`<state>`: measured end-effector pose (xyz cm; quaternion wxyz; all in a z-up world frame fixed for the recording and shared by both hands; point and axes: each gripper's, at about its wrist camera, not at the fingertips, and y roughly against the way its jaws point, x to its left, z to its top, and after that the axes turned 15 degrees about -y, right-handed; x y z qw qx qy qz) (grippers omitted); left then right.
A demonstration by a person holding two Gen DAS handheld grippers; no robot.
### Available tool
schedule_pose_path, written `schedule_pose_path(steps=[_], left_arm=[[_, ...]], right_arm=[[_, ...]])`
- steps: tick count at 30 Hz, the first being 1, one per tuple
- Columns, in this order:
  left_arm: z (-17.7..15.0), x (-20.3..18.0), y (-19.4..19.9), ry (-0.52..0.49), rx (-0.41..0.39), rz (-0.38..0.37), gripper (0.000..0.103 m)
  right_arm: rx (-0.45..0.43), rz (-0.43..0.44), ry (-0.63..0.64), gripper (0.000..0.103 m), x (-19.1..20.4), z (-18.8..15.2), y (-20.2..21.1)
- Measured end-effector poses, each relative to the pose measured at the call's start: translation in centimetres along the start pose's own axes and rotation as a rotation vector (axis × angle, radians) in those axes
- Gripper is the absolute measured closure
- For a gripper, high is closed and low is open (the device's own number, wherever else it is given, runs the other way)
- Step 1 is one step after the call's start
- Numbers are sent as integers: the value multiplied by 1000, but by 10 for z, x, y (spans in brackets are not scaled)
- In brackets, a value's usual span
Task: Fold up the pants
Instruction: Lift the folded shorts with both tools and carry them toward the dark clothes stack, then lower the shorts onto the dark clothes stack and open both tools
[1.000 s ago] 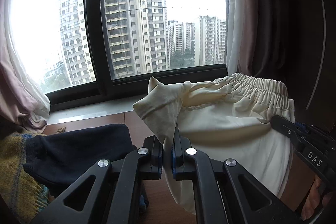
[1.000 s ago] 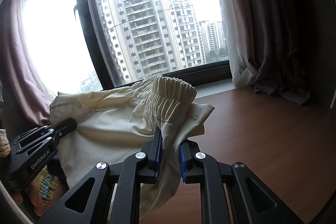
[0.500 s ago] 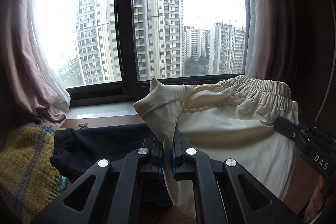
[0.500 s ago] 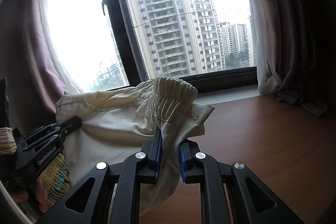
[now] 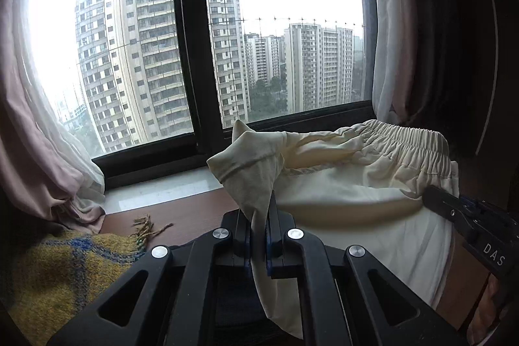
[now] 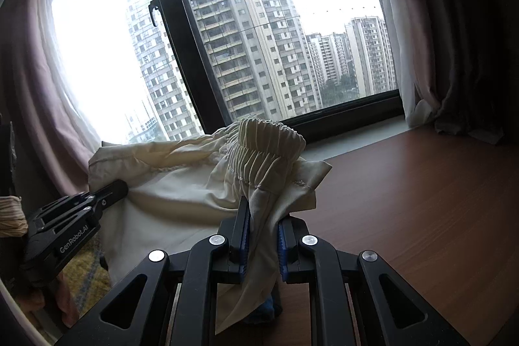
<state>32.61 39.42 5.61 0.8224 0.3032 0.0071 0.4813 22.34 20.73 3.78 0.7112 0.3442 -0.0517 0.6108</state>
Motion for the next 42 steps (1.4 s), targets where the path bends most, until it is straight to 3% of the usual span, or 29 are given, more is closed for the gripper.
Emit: schedule_pose_path(steps=[4,9,13,19,24,26,31,34,38,42], left_arm=[[-5,32,-13,-23,21,-82,95],[-6,55,-35,-62,56,-130,95],[-8,62,-53,-79,84,-183,95],[-17,57,-66,-100,124,-235,95],[-23,57,-75,-102,154,-233,94],[-25,62,-78,-82,175,-227,88],[-26,67,-66,-82,174,-180,81],[-21,72,-52,-87,147,-133,74],[-13,84,-47,-73,109,-86,71],[-16,82,-72,-86,164,-100,71]], right_arm=[[-18,-44,-35,88,27,-18,-9],[-16,-93,-63,88,51,-34,-22],[-3,-131,-43,88,68,-49,-28],[73,-184,-73,87,61,-63,-41],[127,-225,-80,81,54,-68,-43],[121,-256,-69,73,54,-69,-39],[54,-341,-57,69,50,-62,-19],[-14,-320,-18,69,52,-50,-12],[-6,-275,-8,69,53,-40,-25],[54,-279,-10,69,45,-40,-53]])
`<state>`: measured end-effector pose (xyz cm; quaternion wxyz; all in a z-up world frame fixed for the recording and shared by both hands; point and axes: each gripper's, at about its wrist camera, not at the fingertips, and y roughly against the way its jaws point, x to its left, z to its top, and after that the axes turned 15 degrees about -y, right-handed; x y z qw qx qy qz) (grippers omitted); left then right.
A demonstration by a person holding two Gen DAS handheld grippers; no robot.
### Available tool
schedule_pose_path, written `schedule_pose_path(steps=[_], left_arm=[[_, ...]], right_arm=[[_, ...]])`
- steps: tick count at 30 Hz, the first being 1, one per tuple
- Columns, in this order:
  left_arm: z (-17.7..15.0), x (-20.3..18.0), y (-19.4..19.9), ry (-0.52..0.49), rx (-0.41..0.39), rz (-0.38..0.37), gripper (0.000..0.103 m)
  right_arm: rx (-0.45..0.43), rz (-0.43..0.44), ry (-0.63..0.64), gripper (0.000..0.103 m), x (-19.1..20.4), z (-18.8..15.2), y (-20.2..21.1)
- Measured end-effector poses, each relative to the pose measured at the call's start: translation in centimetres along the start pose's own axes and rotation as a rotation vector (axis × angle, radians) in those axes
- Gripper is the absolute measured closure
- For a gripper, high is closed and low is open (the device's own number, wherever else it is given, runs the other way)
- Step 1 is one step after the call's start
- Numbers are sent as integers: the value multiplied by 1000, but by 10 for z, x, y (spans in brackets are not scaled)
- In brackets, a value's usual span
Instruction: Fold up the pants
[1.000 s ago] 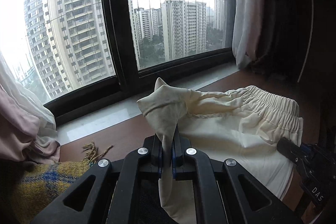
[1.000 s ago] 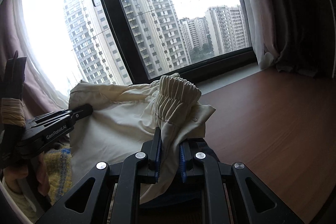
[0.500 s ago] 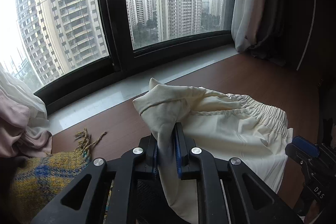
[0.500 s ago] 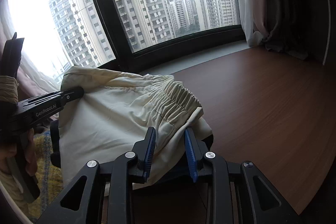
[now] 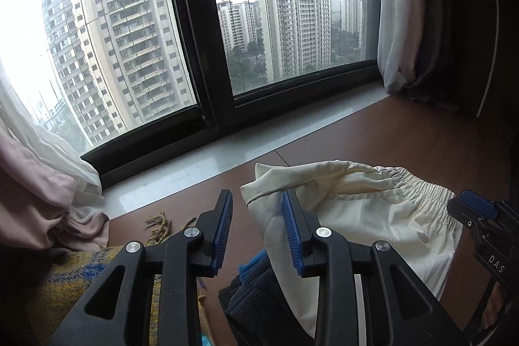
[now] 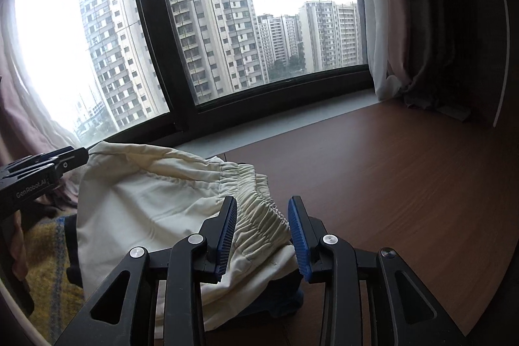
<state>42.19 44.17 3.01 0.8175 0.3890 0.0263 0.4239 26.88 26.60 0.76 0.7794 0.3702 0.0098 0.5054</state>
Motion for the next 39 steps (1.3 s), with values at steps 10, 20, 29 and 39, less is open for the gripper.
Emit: schedule_pose_path(steps=[10,20,29,39], left_arm=[[-9,-2,-27,36,98,17,69],[-2,-68,69,-20,-123,232,40],[3,-171,120,60,-199,306,16],[12,-262,148,198,-175,340,4]], right_arm=[[87,-66,-20,69,-13,-12,-21],[-100,22,63,40,-19,9,33],[-156,135,218,23,-68,39,78],[-154,230,313,19,-159,50,118]])
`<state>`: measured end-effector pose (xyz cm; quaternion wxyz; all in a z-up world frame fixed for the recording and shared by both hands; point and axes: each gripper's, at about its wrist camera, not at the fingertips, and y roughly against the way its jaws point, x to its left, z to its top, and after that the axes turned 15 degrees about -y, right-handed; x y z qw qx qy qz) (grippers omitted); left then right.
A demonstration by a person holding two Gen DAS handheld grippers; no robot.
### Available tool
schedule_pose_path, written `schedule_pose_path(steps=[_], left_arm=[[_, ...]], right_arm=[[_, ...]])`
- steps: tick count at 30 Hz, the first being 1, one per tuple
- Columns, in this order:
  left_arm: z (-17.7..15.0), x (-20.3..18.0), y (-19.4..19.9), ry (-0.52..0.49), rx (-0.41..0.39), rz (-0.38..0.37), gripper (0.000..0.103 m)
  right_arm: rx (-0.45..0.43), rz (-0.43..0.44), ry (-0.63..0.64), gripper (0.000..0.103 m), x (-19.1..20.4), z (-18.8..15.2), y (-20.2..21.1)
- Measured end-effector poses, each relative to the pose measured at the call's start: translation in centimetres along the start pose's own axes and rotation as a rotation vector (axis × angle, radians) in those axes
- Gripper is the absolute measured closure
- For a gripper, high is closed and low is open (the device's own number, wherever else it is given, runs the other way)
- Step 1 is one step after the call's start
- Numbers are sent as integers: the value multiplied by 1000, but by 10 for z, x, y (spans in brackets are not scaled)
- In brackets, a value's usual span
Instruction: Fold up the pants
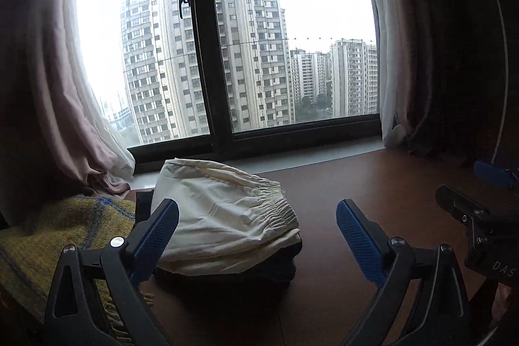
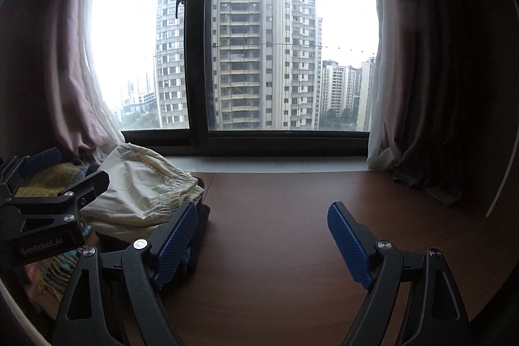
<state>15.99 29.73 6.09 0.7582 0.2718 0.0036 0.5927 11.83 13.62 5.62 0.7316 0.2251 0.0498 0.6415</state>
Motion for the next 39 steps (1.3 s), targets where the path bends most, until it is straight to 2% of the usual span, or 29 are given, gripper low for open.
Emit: schedule_pose_path(steps=[8,19,29,39], left_arm=[[-4,-48,44,52,33,40,4],[-11,-95,96,51,58,76,3],[-22,-97,126,40,55,66,2],[-36,-96,148,32,77,28,0]], right_arm=[[24,58,15,19,-60,0,33],[40,124,31,19,-110,-8,86],[65,120,8,19,-118,-21,113],[68,57,-30,19,-116,-35,140]])
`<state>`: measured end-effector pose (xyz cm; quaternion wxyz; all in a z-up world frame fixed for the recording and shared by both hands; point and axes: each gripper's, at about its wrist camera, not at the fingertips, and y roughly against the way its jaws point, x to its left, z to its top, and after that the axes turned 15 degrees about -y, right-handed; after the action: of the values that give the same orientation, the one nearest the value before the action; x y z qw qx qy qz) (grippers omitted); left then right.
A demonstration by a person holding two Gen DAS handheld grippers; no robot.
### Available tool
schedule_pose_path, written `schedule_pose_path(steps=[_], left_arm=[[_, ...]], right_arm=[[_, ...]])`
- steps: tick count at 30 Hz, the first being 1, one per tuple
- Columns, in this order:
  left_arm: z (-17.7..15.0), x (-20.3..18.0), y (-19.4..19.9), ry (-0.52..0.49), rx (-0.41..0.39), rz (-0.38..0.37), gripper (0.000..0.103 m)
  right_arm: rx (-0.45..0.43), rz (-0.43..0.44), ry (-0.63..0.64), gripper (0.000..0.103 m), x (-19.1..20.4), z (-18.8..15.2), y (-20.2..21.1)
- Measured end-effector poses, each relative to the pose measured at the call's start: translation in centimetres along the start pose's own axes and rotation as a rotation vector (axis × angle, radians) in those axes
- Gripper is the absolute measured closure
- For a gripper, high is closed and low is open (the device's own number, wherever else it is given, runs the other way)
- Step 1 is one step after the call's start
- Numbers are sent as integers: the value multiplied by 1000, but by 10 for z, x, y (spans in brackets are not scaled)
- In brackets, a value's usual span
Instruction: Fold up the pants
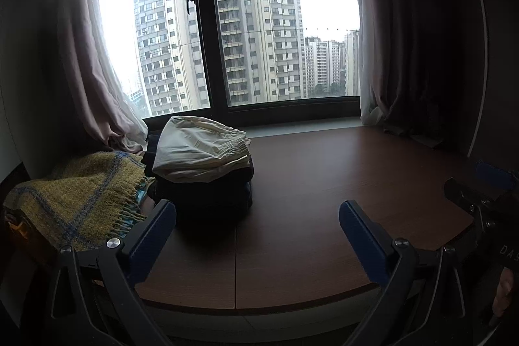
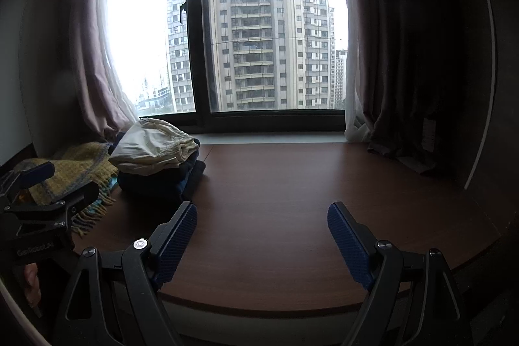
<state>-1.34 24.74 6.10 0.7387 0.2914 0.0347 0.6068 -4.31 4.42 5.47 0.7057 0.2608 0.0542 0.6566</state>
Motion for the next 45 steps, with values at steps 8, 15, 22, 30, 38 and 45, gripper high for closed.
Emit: schedule_pose_path(steps=[8,15,22,30,38,45], left_arm=[[-9,-5,14,1,7,-25,0],[-15,-11,22,-3,24,-48,0],[-18,-14,27,-2,36,-51,0],[-18,-16,33,-14,33,-35,0],[-19,-18,35,-17,35,-39,0],[-20,-21,39,-26,31,-44,0]], right_arm=[[-2,-19,4,19,0,-12,20],[-1,-30,4,19,-2,-20,32],[2,-36,0,19,-2,-25,42],[-11,-49,-6,19,-5,-27,50],[-14,-55,-6,19,-5,-28,53],[-14,-57,-4,19,-6,-31,57]])
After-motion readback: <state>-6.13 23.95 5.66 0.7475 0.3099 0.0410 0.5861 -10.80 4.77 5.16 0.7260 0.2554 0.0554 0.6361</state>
